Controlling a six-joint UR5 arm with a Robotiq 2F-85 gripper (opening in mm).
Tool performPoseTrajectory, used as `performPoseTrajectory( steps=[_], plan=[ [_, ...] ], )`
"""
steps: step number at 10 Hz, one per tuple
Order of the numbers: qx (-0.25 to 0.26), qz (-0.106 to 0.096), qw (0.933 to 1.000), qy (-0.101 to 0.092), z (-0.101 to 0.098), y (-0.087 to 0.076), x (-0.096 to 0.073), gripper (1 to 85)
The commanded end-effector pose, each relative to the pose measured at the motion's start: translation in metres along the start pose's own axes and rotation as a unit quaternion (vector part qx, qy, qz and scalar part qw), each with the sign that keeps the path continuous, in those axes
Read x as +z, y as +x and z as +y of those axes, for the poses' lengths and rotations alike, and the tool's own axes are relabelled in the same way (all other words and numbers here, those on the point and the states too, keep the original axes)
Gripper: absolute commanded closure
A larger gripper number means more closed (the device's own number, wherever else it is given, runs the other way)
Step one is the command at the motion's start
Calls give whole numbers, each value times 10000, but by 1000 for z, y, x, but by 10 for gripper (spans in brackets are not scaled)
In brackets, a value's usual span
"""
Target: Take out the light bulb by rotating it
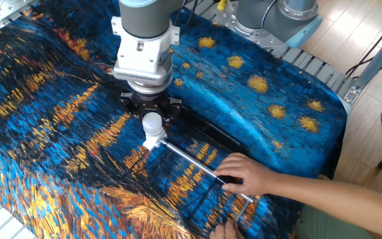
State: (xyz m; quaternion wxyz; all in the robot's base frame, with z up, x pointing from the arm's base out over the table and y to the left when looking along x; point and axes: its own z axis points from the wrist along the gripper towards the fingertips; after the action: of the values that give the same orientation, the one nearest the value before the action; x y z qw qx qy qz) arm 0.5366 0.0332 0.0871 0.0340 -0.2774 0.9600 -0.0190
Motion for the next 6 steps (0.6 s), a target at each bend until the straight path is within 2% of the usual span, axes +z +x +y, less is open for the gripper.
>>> performPoseTrajectory(
  steps=[1,4,6],
  plan=[
    [-457,-108,9989,-35,1,-4,0,803],
    [-1110,-71,9937,112,-8,-1,0,837],
    [-1526,9,9880,245,-15,1,-1,847]
  ],
)
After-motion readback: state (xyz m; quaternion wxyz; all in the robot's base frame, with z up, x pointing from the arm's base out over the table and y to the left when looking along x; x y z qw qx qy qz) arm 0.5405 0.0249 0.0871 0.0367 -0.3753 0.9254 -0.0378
